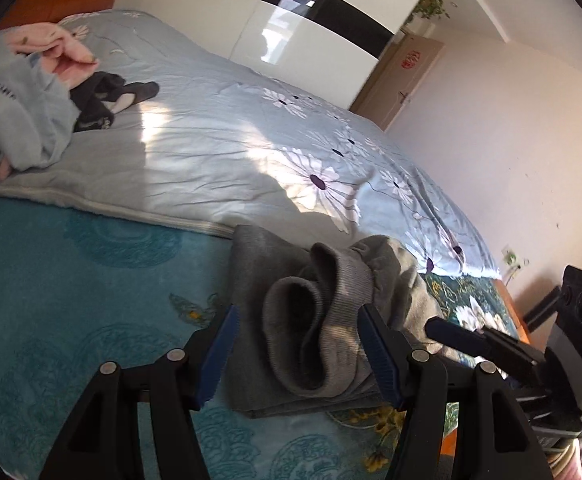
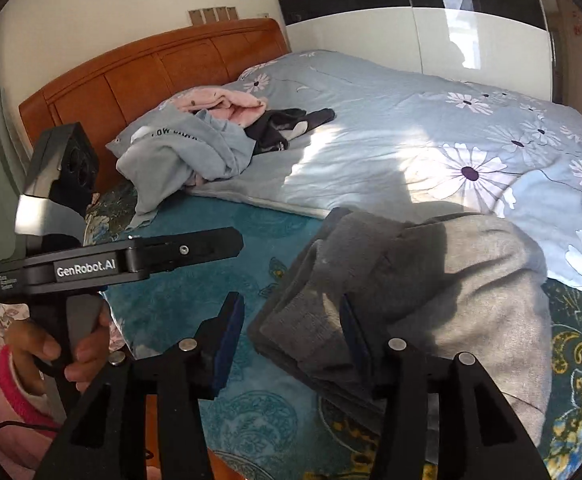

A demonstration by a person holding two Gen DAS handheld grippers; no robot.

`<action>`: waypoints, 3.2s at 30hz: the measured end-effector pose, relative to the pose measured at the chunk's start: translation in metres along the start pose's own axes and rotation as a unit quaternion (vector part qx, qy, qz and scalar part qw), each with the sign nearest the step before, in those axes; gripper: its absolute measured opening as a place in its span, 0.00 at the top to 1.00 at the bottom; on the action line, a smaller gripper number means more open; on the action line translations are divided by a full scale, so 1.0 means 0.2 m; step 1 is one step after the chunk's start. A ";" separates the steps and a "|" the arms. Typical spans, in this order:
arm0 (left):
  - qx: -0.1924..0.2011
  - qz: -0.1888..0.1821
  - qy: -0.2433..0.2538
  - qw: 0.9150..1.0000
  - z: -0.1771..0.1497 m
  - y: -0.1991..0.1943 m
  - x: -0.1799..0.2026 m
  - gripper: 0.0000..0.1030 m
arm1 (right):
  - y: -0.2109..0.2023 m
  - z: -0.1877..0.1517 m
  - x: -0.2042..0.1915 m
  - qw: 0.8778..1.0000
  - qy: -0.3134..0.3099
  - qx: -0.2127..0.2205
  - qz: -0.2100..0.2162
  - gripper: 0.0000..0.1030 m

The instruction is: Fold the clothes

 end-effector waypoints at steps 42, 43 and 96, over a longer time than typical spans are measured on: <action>-0.049 -0.123 -0.130 0.983 0.08 0.29 0.08 0.64 | -0.40 -0.32 0.52 0.983 0.157 0.067 -0.070 0.50; -0.047 -0.119 -0.120 0.985 0.08 0.28 0.09 0.65 | -0.40 -0.32 0.53 0.982 0.160 0.066 -0.071 0.50; -0.003 -0.031 -0.002 1.000 0.05 0.11 0.10 0.45 | -0.21 -0.13 0.50 0.990 0.113 0.021 -0.083 0.50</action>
Point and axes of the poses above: each gripper's, at about its wrist camera, not at the fingertips, and y roughly the way its jaws point, x to its right, z to its top, the point moved 4 cm from there along y, roughly the way its jaws point, and after that the axes turned 3 degrees about z, right-handed, at the moved point
